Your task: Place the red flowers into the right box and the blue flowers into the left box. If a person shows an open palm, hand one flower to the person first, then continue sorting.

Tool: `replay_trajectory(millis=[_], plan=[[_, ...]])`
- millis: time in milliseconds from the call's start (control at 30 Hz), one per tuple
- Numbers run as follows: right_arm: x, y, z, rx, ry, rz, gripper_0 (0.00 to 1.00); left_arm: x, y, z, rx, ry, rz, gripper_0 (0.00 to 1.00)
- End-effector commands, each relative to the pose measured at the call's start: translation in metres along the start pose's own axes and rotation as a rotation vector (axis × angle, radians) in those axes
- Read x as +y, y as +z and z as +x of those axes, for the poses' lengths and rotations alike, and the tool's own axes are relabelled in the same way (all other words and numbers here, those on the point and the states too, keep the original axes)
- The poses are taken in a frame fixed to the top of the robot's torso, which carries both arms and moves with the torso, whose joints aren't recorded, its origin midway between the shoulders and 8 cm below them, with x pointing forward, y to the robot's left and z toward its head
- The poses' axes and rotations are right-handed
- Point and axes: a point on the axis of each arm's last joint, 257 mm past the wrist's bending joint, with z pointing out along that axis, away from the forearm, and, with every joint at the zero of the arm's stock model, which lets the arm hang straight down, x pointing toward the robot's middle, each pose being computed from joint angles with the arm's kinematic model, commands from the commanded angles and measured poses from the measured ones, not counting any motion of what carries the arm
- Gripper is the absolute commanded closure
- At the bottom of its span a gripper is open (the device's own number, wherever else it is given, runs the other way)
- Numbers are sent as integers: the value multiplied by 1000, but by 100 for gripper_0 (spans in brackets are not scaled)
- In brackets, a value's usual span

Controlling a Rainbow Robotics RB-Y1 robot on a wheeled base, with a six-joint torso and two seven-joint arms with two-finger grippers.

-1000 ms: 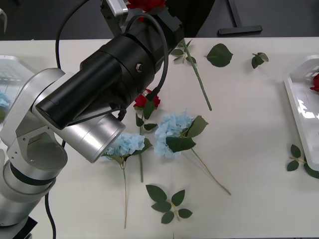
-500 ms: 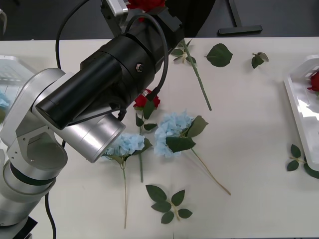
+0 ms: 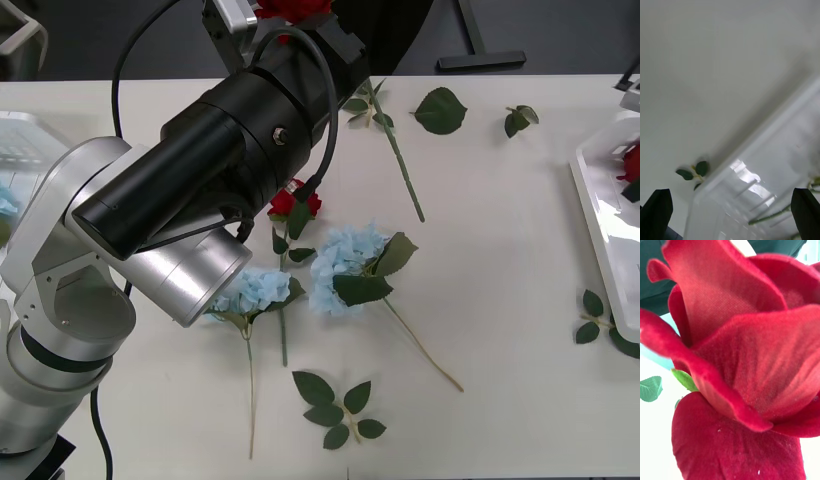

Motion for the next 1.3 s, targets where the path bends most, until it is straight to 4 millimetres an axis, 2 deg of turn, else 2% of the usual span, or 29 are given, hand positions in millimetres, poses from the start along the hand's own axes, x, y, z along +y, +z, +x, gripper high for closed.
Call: replay_trajectory(millis=[33,200,233,333,467,600,833,1000,1033,1067,1100,1133,1167,1300], plan=[[50,-30,-49,-152,-134,-134,8,-36,2,5,7,-23,77,100],[138,-27,-99,-371,-217,-374,8,-36,2,5,7,-23,77,100],[147,-27,-103,-392,-223,-394,8,-36,2,5,7,-23,77,100],[192,-27,-122,-489,-241,-488,8,-36,2,5,7,-23,77,100],[241,-32,-142,-583,-208,-603,9,-36,2,5,7,-23,77,100],[270,-26,-162,-647,-190,-660,8,-36,2,5,7,-23,77,100],[289,-12,-198,-732,-180,-645,8,-36,2,5,7,-23,77,100],[304,-11,-210,-755,-184,-669,9,-36,2,5,7,-23,77,100],[305,-11,-211,-757,-190,-661,21,-36,2,5,7,-23,77,100],[306,-11,-212,-756,-192,-657,40,-36,2,5,7,-23,77,100],[306,-11,-212,-754,-189,-657,52,-36,2,5,7,-23,77,100],[307,-11,-212,-741,-169,-663,81,-36,2,5,7,-23,77,100],[308,-11,-212,-735,-159,-667,97,-36,2,5,7,-23,77,100],[312,-9,-211,-708,-142,-661,100,-36,2,5,7,-23,77,100]])
